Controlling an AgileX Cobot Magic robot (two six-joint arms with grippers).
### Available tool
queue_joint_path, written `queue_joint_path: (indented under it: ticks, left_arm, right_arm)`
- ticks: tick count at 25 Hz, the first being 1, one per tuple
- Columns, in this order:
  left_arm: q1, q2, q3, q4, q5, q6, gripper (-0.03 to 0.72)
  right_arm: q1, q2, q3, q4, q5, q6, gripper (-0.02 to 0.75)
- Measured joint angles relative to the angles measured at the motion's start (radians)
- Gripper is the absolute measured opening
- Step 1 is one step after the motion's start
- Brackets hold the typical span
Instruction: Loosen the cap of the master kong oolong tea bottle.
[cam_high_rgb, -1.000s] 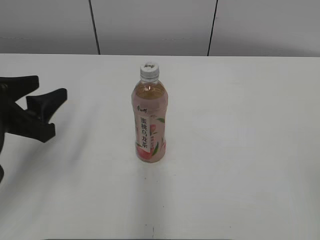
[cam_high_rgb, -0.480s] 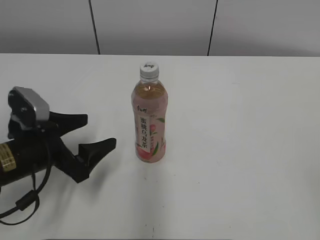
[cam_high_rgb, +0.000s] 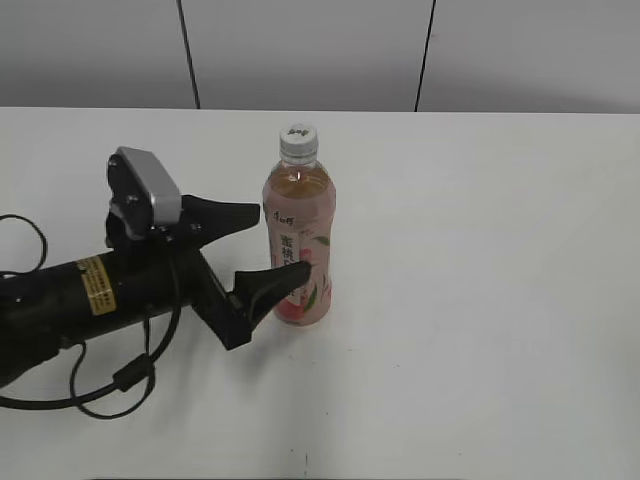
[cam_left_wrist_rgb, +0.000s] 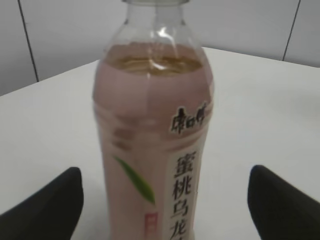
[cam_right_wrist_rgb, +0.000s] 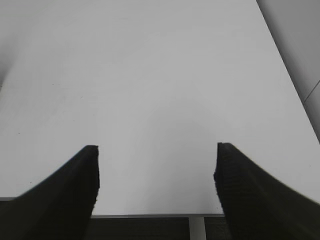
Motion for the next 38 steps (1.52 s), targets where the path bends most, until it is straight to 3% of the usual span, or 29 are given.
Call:
queue_joint_path:
  ticks: [3, 15, 17, 20, 27, 33, 38]
  left_arm:
    - [-0.028, 0.038, -0.044, -0.038, -0.001, -0.007, 0.594]
    - [-0.032, 0.147, -0.198, -0.043, 0.001, -0.091, 0.588]
    - [-0.032, 0.148, -0.207, -0.037, 0.001, -0.096, 0.543]
    - [-0.033, 0.148, -0.207, -0.018, -0.002, -0.101, 0.384]
    - [-0.032, 0.140, -0.208, 0.034, 0.008, -0.095, 0.391]
    - [-0.033, 0.057, -0.206, 0.163, 0.078, -0.099, 0.391]
    - [-0.075, 0.027, -0.206, 0.146, 0.071, -0.100, 0.391]
  right_arm:
    - [0.000, 0.000, 0.000, 0.000, 0.000, 0.000, 0.545]
    - [0.000, 0.000, 0.000, 0.000, 0.000, 0.002, 0.545]
    - [0.000, 0.000, 0.000, 0.000, 0.000, 0.003, 0.545]
    - [0.000, 0.000, 0.000, 0.000, 0.000, 0.003, 0.545]
    - [0.000, 0.000, 0.000, 0.000, 0.000, 0.003, 0.545]
    - [0.000, 0.000, 0.000, 0.000, 0.000, 0.005, 0.545]
    - [0.000, 0.000, 0.000, 0.000, 0.000, 0.005, 0.545]
